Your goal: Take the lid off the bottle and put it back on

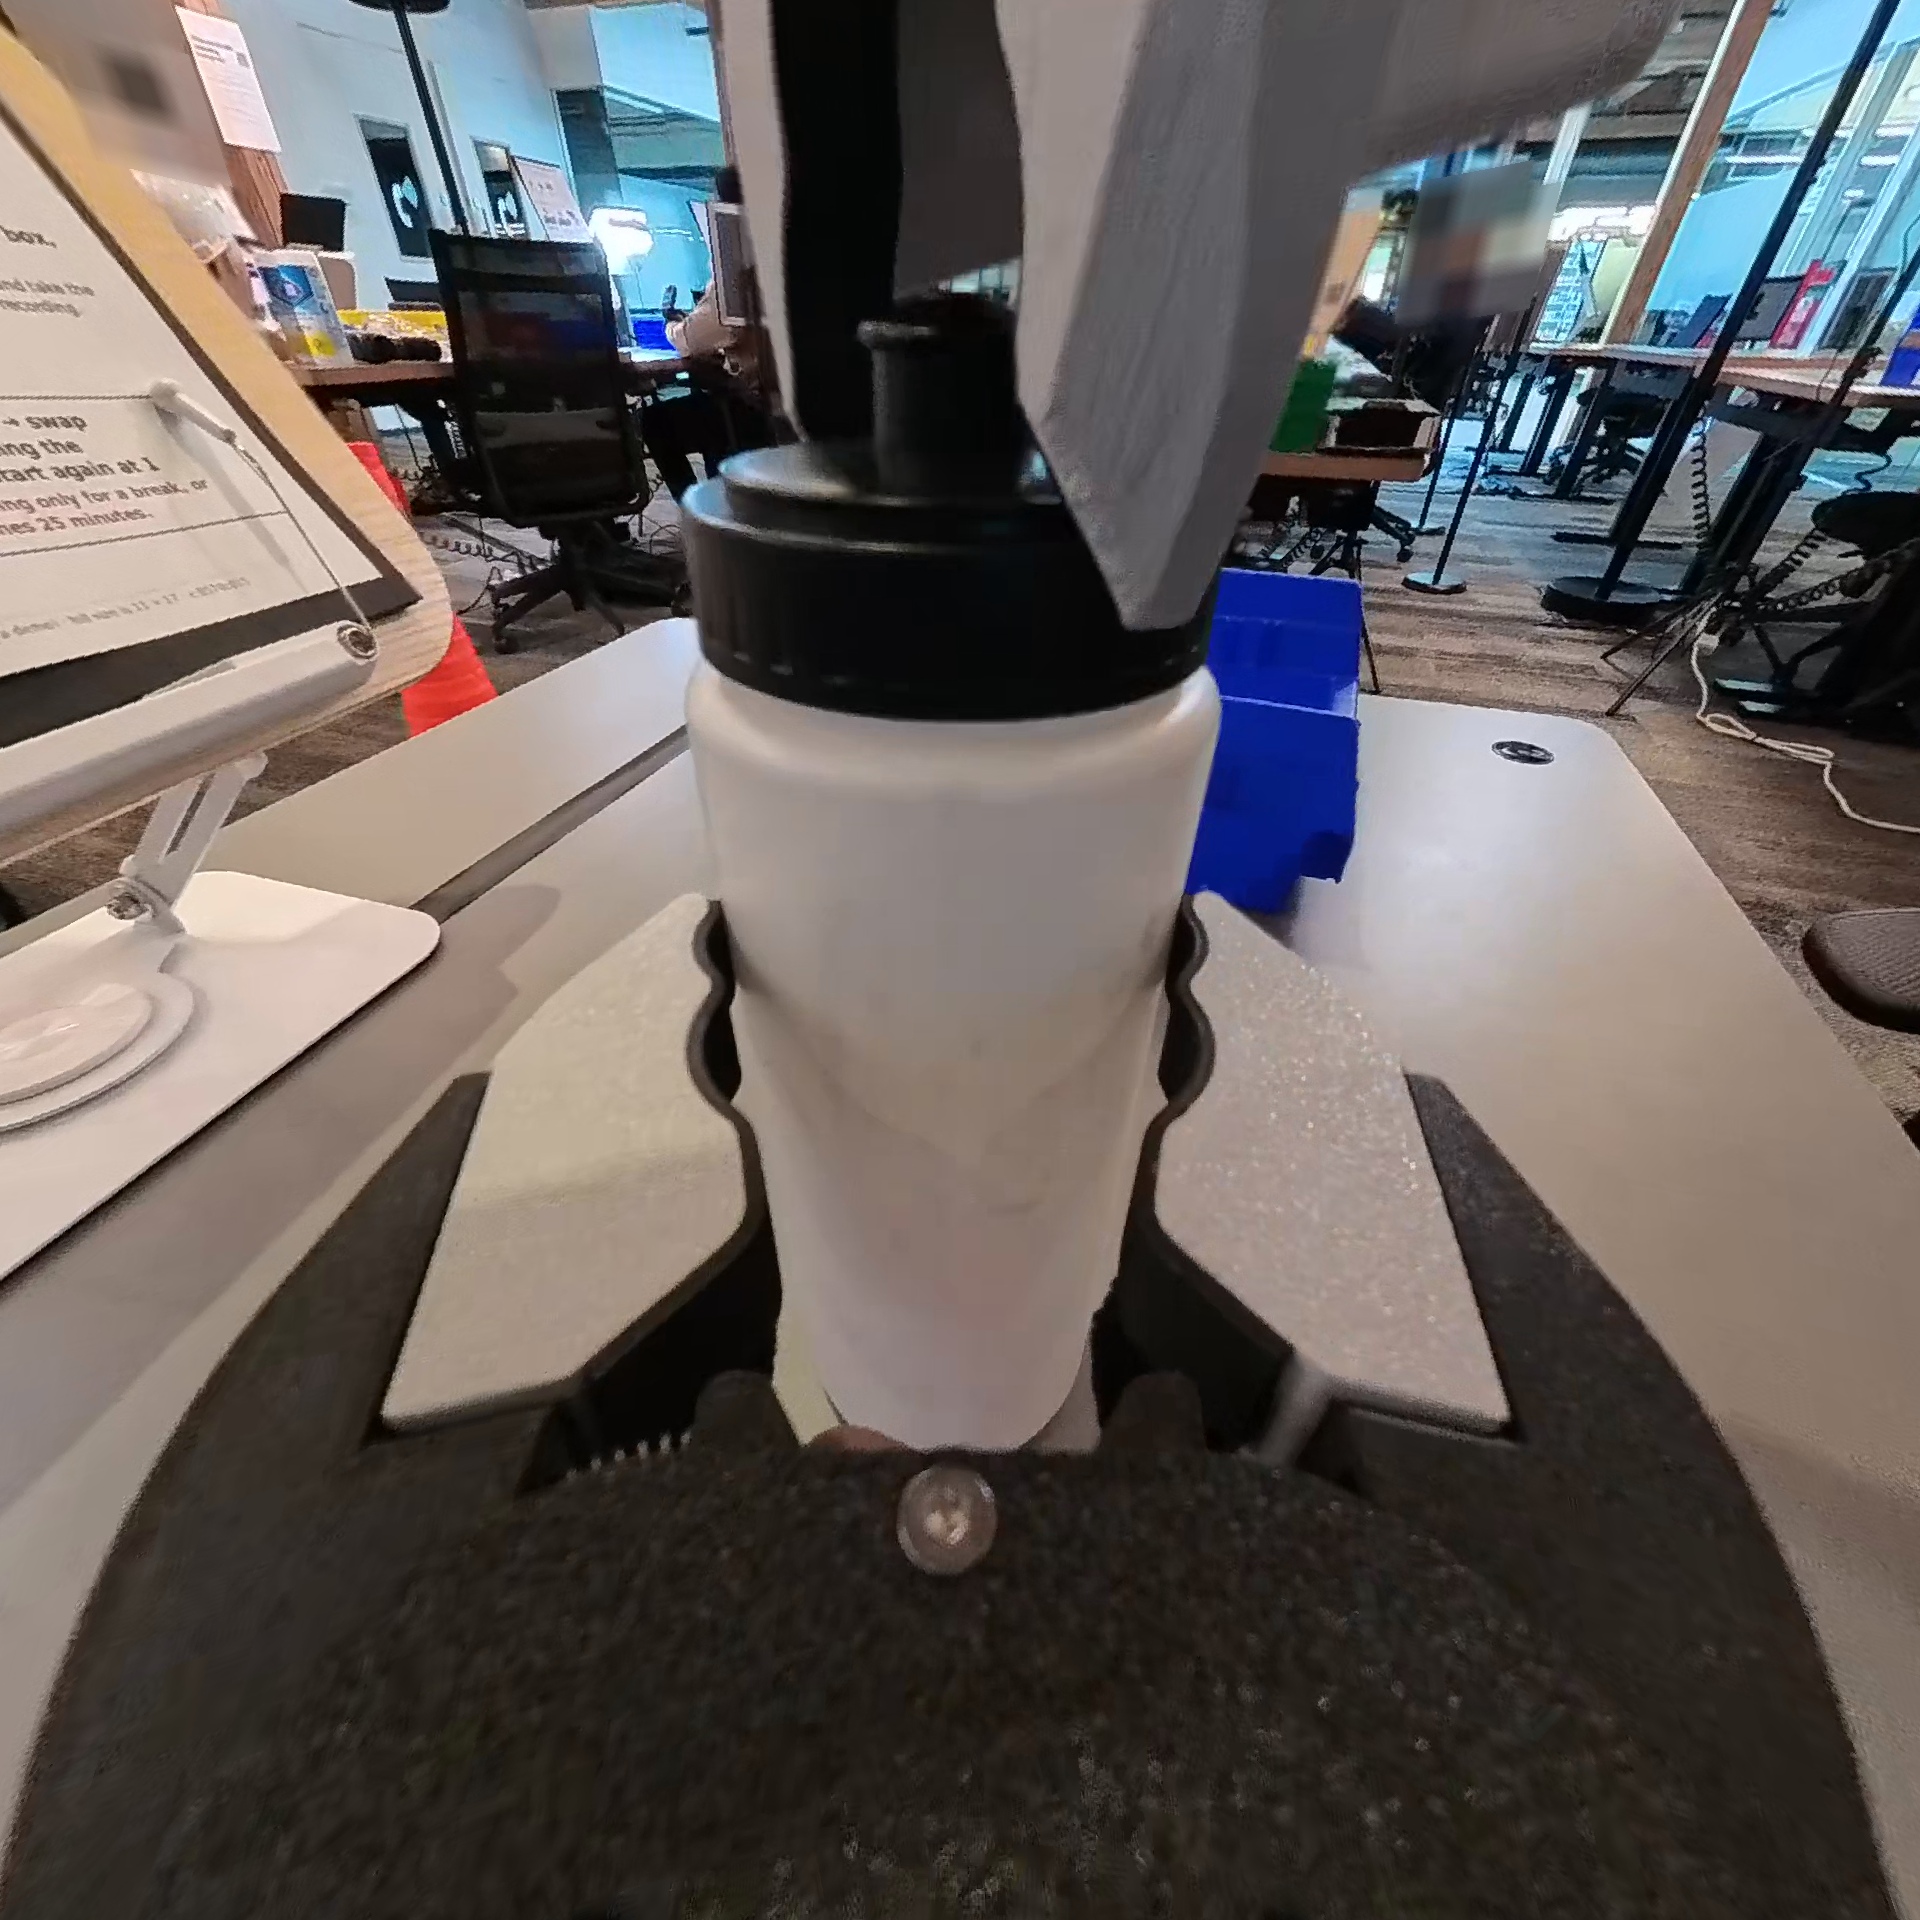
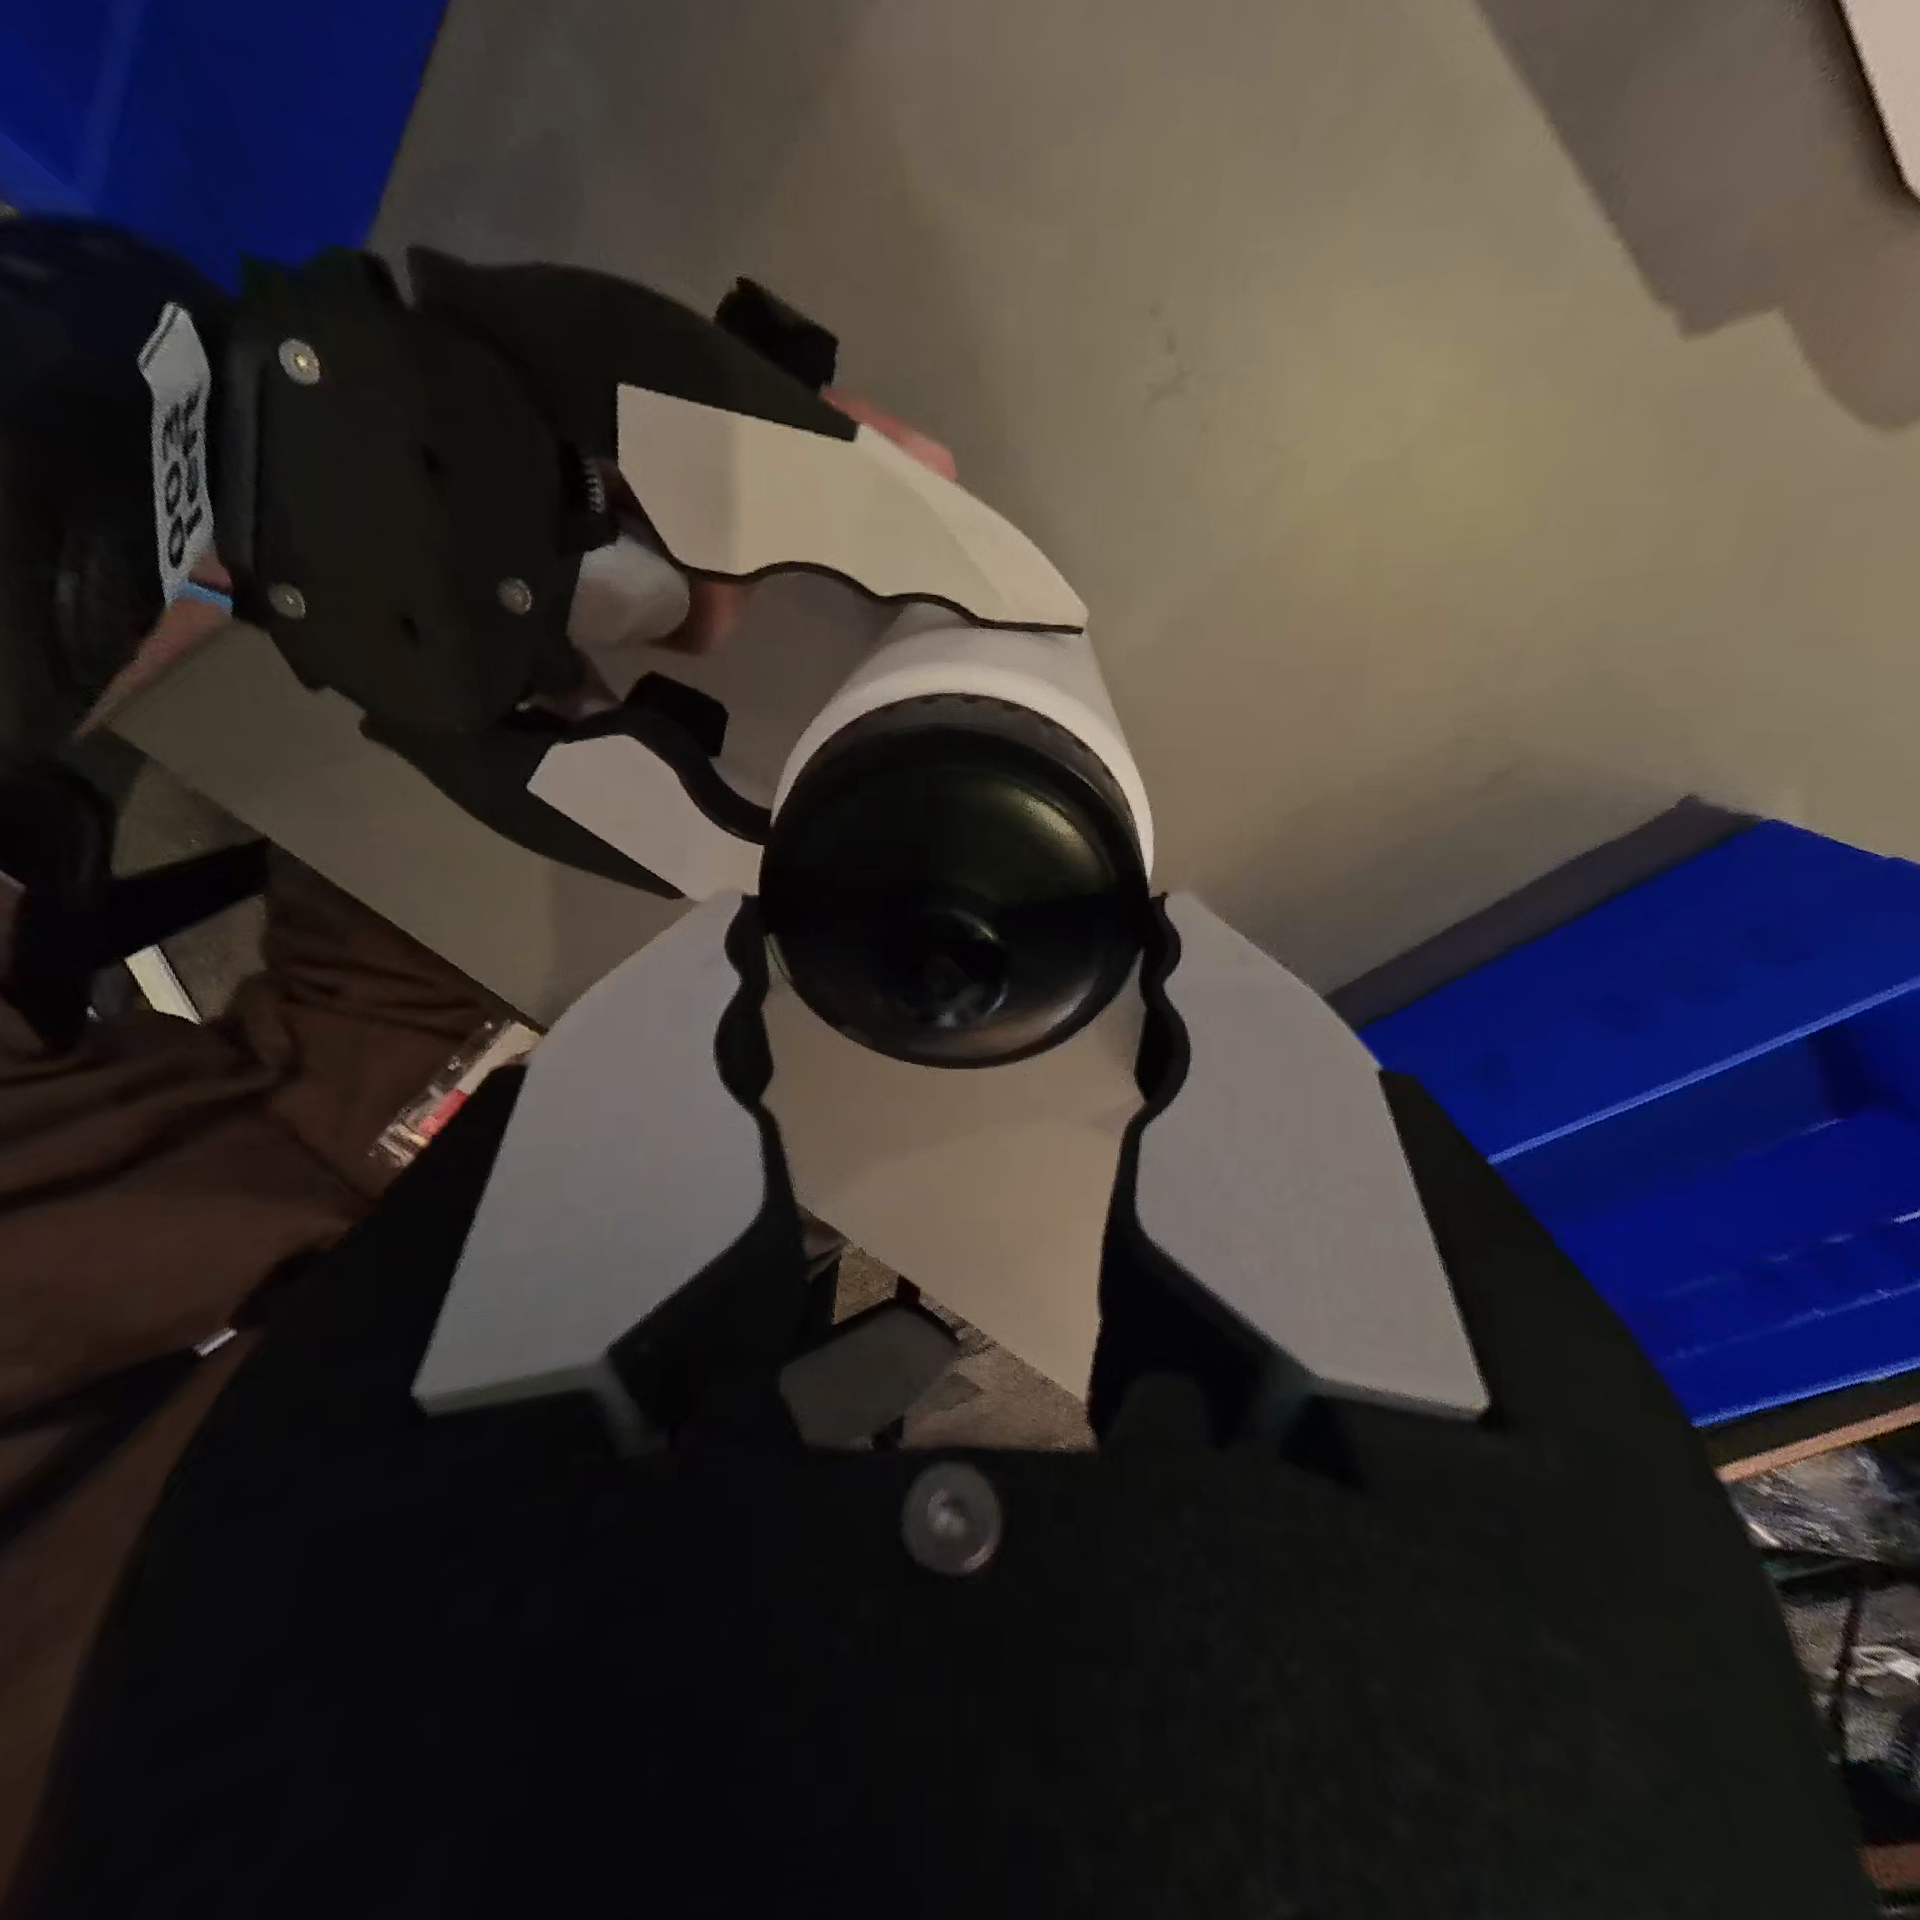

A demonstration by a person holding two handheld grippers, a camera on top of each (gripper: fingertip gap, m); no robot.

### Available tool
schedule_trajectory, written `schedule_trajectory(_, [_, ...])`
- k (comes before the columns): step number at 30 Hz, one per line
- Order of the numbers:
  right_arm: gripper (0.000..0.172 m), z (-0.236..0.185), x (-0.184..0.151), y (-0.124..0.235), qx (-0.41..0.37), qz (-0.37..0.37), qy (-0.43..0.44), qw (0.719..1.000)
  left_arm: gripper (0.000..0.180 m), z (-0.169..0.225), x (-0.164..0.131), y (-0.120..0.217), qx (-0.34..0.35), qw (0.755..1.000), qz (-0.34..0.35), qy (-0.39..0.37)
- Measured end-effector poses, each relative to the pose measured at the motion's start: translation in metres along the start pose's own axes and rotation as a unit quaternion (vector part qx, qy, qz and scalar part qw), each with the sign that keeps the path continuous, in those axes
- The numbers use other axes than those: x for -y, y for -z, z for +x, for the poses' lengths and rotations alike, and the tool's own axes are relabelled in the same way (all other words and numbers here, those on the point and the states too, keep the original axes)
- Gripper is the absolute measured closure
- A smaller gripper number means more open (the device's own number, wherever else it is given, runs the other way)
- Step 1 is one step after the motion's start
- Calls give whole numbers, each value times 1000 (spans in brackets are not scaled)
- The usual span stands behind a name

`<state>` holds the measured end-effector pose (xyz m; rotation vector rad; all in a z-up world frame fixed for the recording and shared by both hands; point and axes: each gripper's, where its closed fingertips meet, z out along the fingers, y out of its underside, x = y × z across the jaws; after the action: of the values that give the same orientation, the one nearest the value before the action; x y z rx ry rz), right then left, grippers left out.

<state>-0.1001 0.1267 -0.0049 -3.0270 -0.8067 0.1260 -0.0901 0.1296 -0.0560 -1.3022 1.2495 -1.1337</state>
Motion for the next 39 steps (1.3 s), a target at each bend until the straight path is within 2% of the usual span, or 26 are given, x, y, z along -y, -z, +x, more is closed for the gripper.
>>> schedule_trajectory(2, [102,0,-9,1,-14,-19,35,999,101,2,0,-1,0,1000,-5,-7])
schedule_trajectory(4, [80,1,-13,8,-31,-26,103,994,101,1,-1,-2,2,1000,-8,-3])
schedule_trajectory(5, [82,0,-14,14,-35,-20,146,988,101,1,-1,-2,3,1000,-9,-2])
schedule_trajectory(8, [79,10,-18,29,-72,-19,283,956,101,1,-1,-2,-1,1000,-5,-2])
schedule_trajectory(11, [80,9,-18,33,-63,-2,400,914,101,1,-1,-2,-6,1000,0,1])
schedule_trajectory(13, [81,9,-9,33,-61,21,448,892,102,1,-1,-3,-8,1000,0,1])
schedule_trajectory(18, [84,0,-10,21,-12,-4,536,844,102,2,-2,-3,-10,1000,-5,-4])
schedule_trajectory(25, [80,-4,3,11,-1,-27,630,776,102,0,-4,-3,-20,1000,1,6])
schedule_trajectory(28, [88,-7,6,12,12,-10,666,746,102,1,-5,-3,-21,1000,-4,1])
schedule_trajectory(34, [82,-1,2,12,24,-5,699,715,102,1,-7,-5,-25,1000,-3,6])
schedule_trajectory(39, [86,-1,0,4,36,16,723,689,102,0,-9,-5,-28,1000,-3,13])
